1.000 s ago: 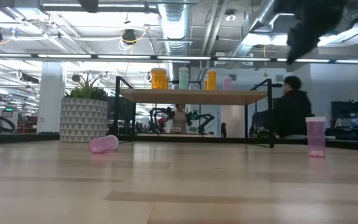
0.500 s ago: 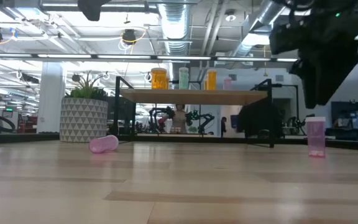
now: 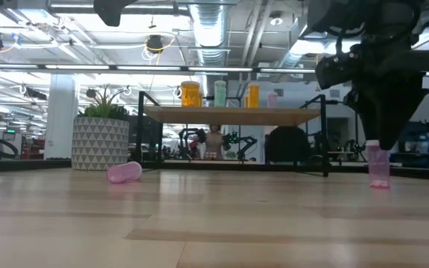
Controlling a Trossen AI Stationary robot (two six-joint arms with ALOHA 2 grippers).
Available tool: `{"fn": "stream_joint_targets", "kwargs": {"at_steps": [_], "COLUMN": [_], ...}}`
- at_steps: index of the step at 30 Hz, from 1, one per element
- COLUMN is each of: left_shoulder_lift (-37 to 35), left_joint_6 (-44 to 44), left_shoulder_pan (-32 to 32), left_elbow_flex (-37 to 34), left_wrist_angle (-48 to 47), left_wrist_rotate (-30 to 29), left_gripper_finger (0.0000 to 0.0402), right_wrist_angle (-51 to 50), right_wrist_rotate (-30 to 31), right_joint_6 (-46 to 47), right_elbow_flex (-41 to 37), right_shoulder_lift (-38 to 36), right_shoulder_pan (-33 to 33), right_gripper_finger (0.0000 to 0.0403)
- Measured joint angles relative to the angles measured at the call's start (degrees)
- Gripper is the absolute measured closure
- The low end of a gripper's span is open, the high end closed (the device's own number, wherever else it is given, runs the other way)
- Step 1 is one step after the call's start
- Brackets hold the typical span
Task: Pick and place medicine bottles onto shelf by color
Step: Put the pink pill bottle on the shelf aligned with the other pink pill bottle
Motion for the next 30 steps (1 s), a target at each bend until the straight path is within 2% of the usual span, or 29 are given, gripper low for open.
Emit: {"fn": "stream_joint_targets", "kwargs": {"at_steps": [9,12,19,30], "left_shoulder_lift": [0.0,0.0,0.0,0.0], "left_joint_6": [-0.2,-0.2,-0.2,-0.2], "left_shoulder_pan": [0.0,0.0,0.0,0.0], "left_elbow_flex": [0.0,0.0,0.0,0.0], "left_wrist_angle": [-0.2,-0.2,-0.2,-0.3], "left_wrist_rotate": [0.0,0.0,0.0,0.0], "left_gripper_finger": [0.018,0.018,0.018,0.018], "right_wrist_angle": [0.8,0.8,-1.1,-9.5], "right_wrist_rotate": [-0.1,-0.3,-1.3,-1.3], "right_joint_6": [-0.7,-0.8,-0.9,-4.4], "right_elbow_flex": [0.0,0.0,0.9,14.9], "right_shoulder_lift": [-1.1,-1.3,-1.3,-1.3], "right_shoulder_pan": [0.0,0.0,0.0,-3.4], "right_gripper_finger": [0.0271,0.0286,0.0269,0.027]}}
